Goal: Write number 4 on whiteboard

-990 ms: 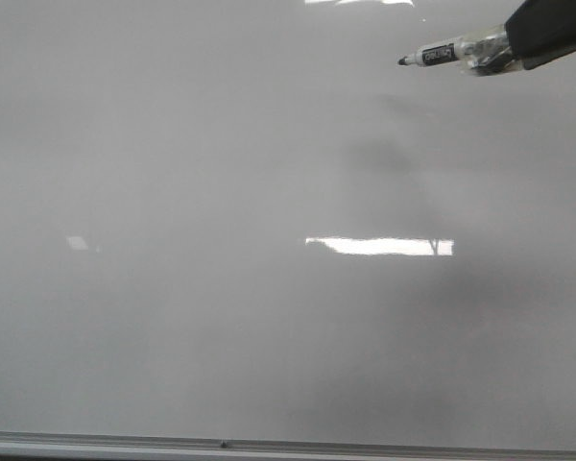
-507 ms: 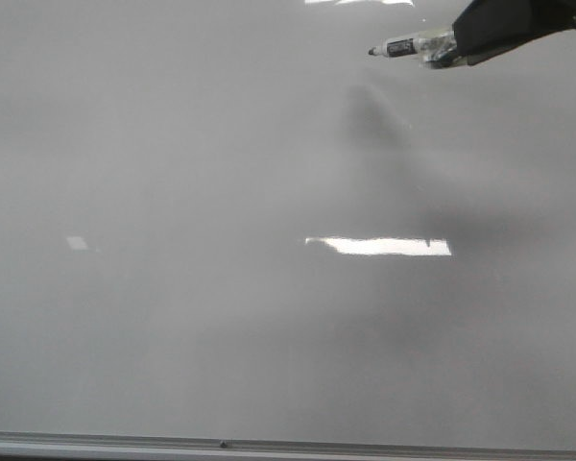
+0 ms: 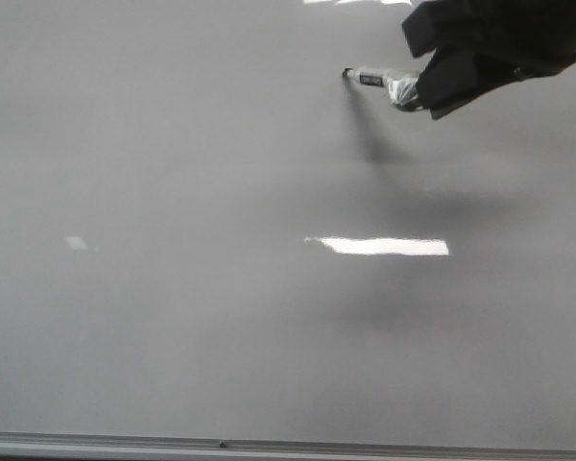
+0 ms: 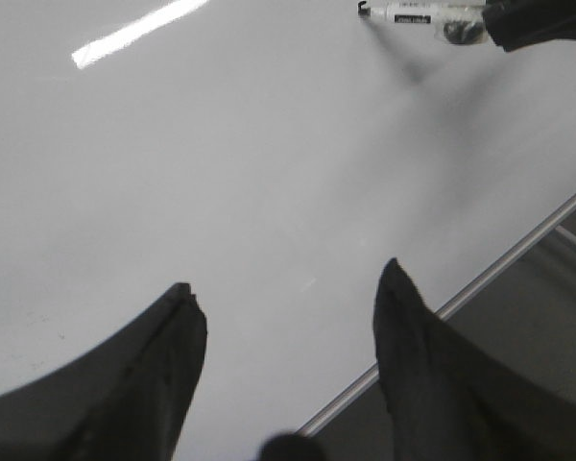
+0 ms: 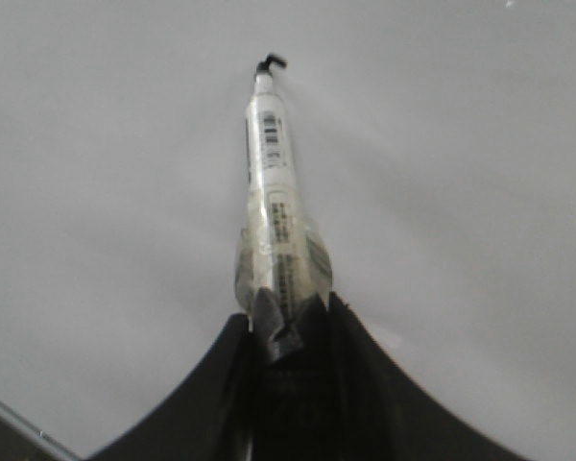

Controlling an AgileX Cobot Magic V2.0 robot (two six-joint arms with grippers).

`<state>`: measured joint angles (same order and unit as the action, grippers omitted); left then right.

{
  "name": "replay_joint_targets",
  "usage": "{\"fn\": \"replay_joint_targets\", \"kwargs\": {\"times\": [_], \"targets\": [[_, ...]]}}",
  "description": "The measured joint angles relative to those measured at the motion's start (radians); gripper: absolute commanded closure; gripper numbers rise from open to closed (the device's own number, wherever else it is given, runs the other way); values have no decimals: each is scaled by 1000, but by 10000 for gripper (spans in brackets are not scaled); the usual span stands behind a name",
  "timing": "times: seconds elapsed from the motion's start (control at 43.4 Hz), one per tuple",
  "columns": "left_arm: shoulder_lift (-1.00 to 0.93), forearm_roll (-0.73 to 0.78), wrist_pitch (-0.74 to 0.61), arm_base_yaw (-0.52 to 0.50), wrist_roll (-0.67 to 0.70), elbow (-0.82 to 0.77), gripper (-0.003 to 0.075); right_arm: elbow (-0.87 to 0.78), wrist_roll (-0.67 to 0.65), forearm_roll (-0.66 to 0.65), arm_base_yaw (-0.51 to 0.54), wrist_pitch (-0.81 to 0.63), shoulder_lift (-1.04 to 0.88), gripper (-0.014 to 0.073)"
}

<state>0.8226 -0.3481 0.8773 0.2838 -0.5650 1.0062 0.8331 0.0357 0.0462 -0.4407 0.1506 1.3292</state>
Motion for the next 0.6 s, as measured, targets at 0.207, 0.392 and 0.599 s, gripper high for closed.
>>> {"fn": "replay_joint_targets", "kwargs": {"times": [0.207, 0.392, 0.599], "targets": [[0, 0, 0, 0, 0, 0, 331, 0, 0, -22, -44, 31, 19, 662], [0, 0, 0, 0, 0, 0, 331, 0, 1, -33, -29, 63, 19, 662], [0, 0, 0, 0, 0, 0, 331, 0, 2, -33, 57, 184, -26, 662]]}}
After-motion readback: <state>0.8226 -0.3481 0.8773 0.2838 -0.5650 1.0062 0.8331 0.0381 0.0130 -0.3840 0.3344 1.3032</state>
